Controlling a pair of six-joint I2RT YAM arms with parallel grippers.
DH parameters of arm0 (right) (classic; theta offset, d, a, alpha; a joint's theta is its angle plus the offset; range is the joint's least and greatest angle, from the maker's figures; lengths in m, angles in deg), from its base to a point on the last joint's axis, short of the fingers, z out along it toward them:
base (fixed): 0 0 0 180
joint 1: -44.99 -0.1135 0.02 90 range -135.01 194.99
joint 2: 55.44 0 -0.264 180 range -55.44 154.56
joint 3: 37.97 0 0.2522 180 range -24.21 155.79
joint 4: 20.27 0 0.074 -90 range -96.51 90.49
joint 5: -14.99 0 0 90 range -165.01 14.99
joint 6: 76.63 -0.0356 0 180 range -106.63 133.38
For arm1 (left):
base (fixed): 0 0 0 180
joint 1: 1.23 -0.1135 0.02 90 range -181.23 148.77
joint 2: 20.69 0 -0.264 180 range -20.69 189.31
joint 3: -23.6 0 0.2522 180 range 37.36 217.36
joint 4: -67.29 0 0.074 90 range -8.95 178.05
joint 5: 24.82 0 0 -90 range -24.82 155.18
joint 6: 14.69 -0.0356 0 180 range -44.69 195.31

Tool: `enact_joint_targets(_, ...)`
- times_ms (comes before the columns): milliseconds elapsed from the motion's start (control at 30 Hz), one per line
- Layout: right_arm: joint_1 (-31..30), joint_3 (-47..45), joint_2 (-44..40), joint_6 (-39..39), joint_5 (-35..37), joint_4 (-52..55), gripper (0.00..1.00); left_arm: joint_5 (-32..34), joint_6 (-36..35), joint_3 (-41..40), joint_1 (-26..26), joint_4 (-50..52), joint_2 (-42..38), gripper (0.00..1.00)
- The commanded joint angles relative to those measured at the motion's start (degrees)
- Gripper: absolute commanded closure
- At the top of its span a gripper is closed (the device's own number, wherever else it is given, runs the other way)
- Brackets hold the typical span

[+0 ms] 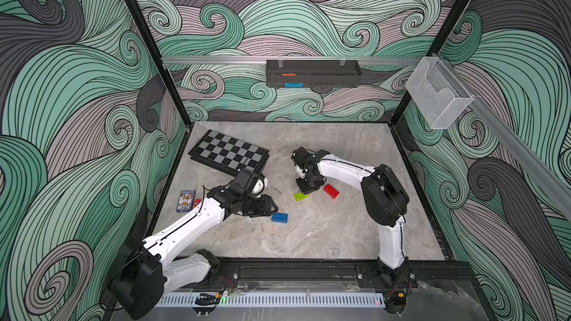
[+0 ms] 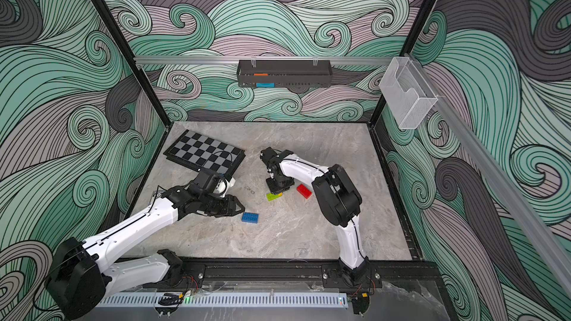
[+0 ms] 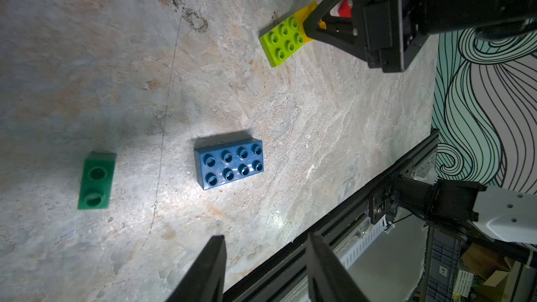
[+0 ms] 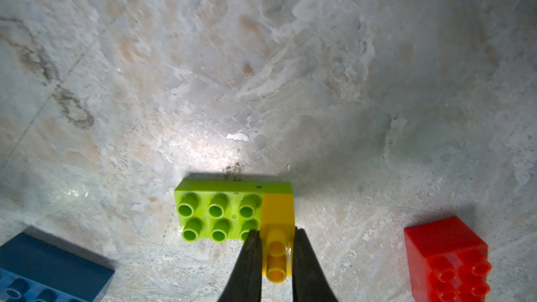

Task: Assemble the number 5 with lego
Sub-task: Assemble the lego brick with the lego brick.

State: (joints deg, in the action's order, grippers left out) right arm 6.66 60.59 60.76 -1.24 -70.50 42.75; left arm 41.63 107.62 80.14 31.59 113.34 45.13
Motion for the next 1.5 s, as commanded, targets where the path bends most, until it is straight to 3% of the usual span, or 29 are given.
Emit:
enact_joint_targets(0,-1.3,-4.6,2.7,-2.3,-1.8,2.2,0.95,0.7,-1.4,0.8,0.3,-0.2,0.2,0.51)
enact_joint_targets(200,-1.7,-3.6,-0.1,-3.9,-2.9,2.9,0.87,0.4,-1.2,0.7,0.4,-0.7,0.3,0.51)
enact_joint_targets(500,-1.7,-2.0,-2.5,-3.7,-1.5,4.1,0.64,0.5,-0.7,-0.2,0.4,-0.4,-1.2,0.51)
enact_joint_targets(800,-1.4,-1.5,-5.5,-2.3,-2.2,4.3,0.50,0.9,0.0,-1.0,0.5,0.1,-2.9,0.51)
enact_joint_targets(1467,5.0,10.1,6.7,3.6,-4.2,4.1,0.61,2.4,0.4,-1.2,1.0,2.9,-4.9,0.51)
